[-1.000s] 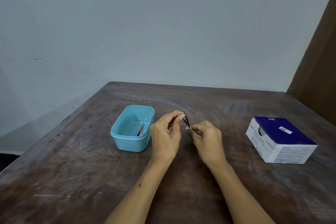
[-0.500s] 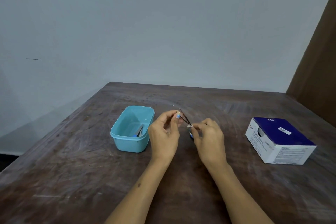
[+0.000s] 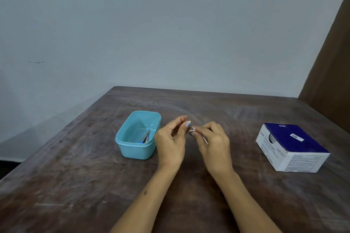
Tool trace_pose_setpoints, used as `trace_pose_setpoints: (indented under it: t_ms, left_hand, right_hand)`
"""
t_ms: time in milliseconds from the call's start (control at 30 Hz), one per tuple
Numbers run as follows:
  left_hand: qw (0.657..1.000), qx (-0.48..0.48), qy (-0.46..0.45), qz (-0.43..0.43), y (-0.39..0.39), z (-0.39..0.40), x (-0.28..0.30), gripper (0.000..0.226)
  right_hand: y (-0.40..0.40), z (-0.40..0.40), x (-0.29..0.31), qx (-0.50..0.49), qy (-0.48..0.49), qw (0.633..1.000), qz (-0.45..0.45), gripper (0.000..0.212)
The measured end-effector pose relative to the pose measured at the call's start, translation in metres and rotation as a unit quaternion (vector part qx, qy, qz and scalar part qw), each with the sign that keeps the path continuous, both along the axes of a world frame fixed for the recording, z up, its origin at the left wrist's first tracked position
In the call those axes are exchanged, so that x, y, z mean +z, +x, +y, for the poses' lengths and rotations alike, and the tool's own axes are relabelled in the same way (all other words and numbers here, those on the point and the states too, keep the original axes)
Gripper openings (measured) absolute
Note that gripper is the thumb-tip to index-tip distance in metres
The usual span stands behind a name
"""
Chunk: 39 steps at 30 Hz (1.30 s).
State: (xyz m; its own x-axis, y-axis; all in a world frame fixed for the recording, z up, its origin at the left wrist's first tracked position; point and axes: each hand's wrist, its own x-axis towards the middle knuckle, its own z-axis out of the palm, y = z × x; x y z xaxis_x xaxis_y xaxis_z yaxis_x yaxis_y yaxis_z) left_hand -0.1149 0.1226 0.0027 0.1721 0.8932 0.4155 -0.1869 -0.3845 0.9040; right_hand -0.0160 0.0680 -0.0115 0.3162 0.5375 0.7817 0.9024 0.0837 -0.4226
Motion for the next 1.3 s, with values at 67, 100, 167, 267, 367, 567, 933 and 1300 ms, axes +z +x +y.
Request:
trace_pose_setpoints:
  t_ms: [67,100,167,267,367,567,933,1300]
  left_hand:
    - [1.0,-0.011,0.008,0.002,-0.001,0.002,0.0,0.019]
    - [1.0,-0.018,0.009,-0.001,-0.001,0.002,0.001,0.021]
    - [1.0,-0.029,0.007,-0.003,-0.002,0.003,0.003,0.023]
    - [0.999,-0.046,0.006,0.003,-0.004,0.004,0.005,0.028]
    - [0.998,-0.056,-0.001,-0.005,-0.005,0.004,0.007,0.032]
    - [0.997,-0.068,-0.026,-0.019,-0.005,0.004,0.007,0.024]
    - [0.998,-0.052,-0.031,-0.016,-0.005,0.005,0.009,0.023]
    - [0.995,-0.063,-0.019,0.078,0.0,0.004,0.001,0.025]
  right_hand:
    - [0.002,0.001,-0.001,0.023,-0.014,0.998,0.063,0.014]
    - [0.003,0.001,-0.001,0.039,-0.025,0.993,0.105,0.014]
    - [0.006,0.001,0.0,0.071,-0.048,0.977,0.198,0.014]
    - [0.011,0.001,-0.001,0.107,-0.085,0.948,0.286,0.013]
    - [0.01,0.001,0.0,0.16,-0.111,0.926,0.323,0.014]
    - [0.007,-0.001,0.003,0.183,-0.154,0.925,0.296,0.007]
    - [0.006,-0.001,0.004,0.16,-0.139,0.939,0.271,0.01]
    - [0.008,-0.003,0.006,0.159,-0.096,0.935,0.301,0.017]
